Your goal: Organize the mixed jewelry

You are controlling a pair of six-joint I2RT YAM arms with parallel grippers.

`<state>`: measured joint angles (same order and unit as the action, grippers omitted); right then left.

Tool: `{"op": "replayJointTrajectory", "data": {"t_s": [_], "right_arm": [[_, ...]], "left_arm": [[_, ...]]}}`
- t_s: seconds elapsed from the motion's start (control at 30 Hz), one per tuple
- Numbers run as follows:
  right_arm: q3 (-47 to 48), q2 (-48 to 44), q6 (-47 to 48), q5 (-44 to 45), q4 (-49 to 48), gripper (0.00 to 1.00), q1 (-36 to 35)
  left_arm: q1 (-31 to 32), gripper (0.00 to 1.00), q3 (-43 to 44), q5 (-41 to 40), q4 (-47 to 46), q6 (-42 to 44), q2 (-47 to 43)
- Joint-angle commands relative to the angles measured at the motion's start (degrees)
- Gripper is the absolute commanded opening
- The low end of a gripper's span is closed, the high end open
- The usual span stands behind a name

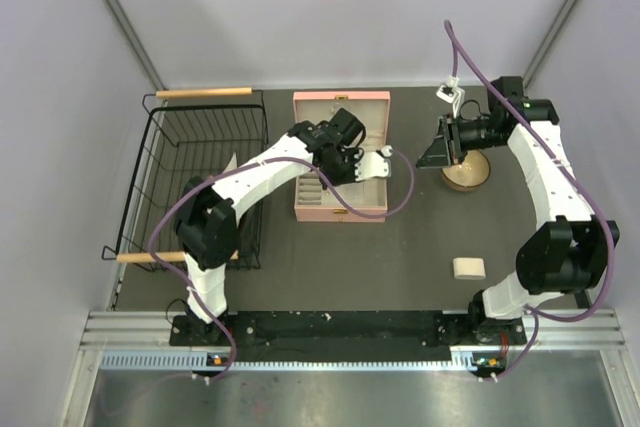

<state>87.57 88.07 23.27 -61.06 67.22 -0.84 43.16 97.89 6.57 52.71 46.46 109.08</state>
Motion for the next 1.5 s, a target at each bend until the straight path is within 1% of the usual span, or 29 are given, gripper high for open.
{"op": "replayJointTrajectory", "data": {"t_s": [0.0, 0.57, 1.1, 1.47], "right_arm": [[-0.7, -2.6, 0.5, -0.5, -1.8, 0.25, 0.7], [-2.3, -2.7, 0.2, 0.1, -3.1, 0.25, 0.6], [-3.0, -4.1, -2.4, 4.5, -6.0, 0.24, 0.7], [-3.8, -4.6, -2.9, 4.8, -6.8, 0.23, 0.7]], "left_arm": [[-0.2, 0.0, -0.3, 0.6, 1.2, 0.6, 0.5], [0.0, 0.0, -0.8, 2.0, 2.3, 0.4, 1.1], [0.0, 0.0, -0.4, 2.0, 2.3, 0.6, 2.5], [0.0, 0.0, -0.2, 1.7, 2.1, 0.7, 3.2]]}}
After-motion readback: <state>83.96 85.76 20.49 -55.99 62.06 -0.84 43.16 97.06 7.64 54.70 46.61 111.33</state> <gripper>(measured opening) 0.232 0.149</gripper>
